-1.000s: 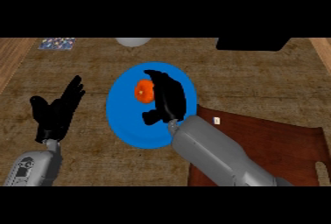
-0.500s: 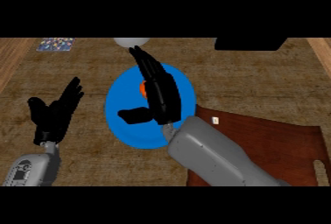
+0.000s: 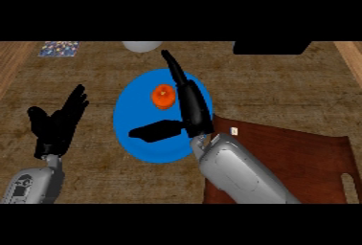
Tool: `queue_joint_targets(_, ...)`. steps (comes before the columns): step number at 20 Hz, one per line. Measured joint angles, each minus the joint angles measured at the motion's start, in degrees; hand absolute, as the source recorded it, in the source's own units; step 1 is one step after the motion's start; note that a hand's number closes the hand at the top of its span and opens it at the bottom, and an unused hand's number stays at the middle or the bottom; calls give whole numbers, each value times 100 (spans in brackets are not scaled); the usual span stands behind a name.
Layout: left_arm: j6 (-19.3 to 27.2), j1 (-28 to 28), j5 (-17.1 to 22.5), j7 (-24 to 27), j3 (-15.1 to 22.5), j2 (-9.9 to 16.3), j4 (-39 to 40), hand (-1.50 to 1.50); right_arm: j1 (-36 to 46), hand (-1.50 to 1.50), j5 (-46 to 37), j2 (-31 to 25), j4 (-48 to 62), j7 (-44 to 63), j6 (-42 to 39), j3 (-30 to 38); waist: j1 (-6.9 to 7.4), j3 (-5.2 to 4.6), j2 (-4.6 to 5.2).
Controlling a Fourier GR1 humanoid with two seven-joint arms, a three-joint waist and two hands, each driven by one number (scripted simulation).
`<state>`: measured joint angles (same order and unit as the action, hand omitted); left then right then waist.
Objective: Pick the squash from the tray and place it in the plate
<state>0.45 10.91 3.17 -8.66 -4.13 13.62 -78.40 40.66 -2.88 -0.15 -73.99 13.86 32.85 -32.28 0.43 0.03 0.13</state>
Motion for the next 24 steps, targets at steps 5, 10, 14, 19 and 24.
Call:
queue_joint_targets(5, 4, 24, -54, -116, 1, -59, -95, 0, -471, -150, 147, -118, -18, -730, -628, 460, -19, -2, -9)
queue_joint_targets(10, -70, -74, -95, -68, -51, -92, -124, 0, -793, -150, 31, -160, -45, -1118, -1082, 881, -27, -2, -12)
queue_joint_targets(14, -99, -88, -97, -89, -103, -127, -185, 0, -905, -150, -4, -275, 18, -1309, -1441, 1283, -30, -3, -12)
queue_joint_targets(19, -75, -211, -178, -94, -74, -227, -325, 0, -1068, -150, -152, -430, 7, -1397, -1755, 1613, -32, -4, -15)
queue_joint_targets(24, -165, -91, -195, -37, -194, -178, -126, 0, -1332, -150, -381, -543, -257, -1249, -2026, 1782, -41, -4, -16)
